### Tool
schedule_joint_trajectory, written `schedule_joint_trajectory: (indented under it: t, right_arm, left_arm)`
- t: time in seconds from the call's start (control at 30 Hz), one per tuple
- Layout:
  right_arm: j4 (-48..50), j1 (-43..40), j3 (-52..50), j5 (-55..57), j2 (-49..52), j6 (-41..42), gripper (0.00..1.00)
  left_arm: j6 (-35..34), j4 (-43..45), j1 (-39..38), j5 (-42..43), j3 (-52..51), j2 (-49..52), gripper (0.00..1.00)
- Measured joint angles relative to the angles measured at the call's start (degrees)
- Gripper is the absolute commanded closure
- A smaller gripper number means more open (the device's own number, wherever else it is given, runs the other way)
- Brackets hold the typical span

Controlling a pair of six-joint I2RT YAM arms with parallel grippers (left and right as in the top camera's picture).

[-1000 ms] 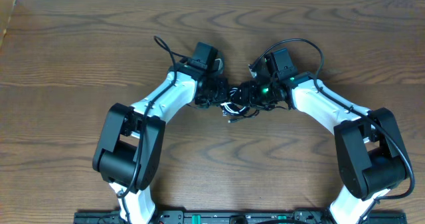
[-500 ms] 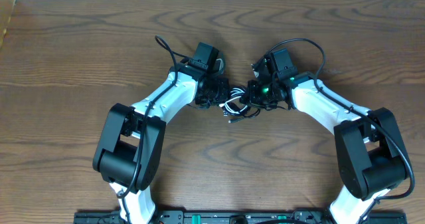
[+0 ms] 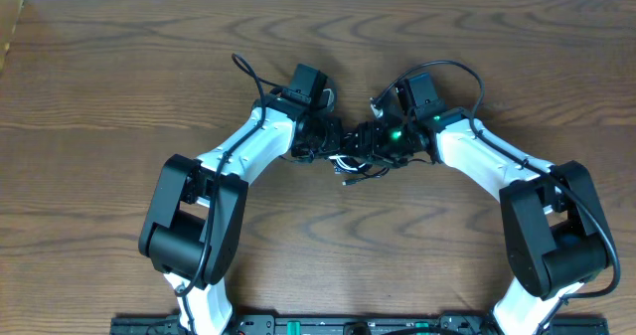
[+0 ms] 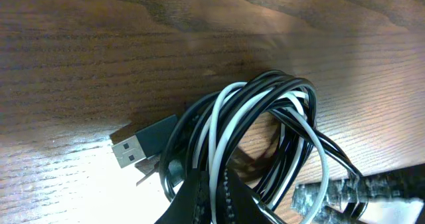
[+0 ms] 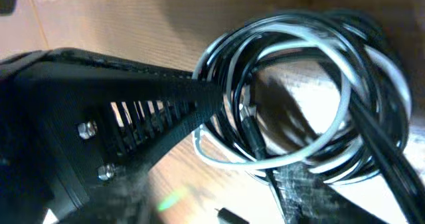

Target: Untangle cables

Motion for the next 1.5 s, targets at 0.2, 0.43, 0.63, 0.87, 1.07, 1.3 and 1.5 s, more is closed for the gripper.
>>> schedule_joint_trajectory:
  t: [0.2,0.43,0.63,0.87,1.07,1.3,1.5]
  right_arm:
    - [-2.45,0.00,0.00,2.45,0.00,5.49,0.64]
    - [-3.78,0.22,0.00,5.38,0.00,22.03,0.62]
    - [-2.38,1.79,0.00,9.20,0.00,33.59,0.86]
    - [-1.99,2.05,-0.02,12.52,0.00,35.28,0.99]
    - [1.33,0.63,-0.04,12.63,0.00,29.77,0.99]
    - [5.95,-1.92,-0.04,8.20,0.00,21.68,0.99]
    - [5.99,-2.97,-0.04,7.93,0.00,18.84,0.99]
  left_arm:
    - [0.00,0.00,0.00,0.00,0.00,0.00,0.92]
    - [0.00,0.07,0.00,0.00,0.00,0.00,0.92]
    - [0.00,-0.42,0.00,0.00,0.00,0.00,0.92]
    - [1.90,-2.16,0.00,0.00,0.00,0.00,0.92]
    - [7.06,-5.68,0.00,0.00,0.00,0.00,0.92]
    - [11.61,-7.61,0.00,0.07,0.00,0.00,0.92]
    - [12.46,-7.50,0.07,5.05,0.00,0.00,0.92]
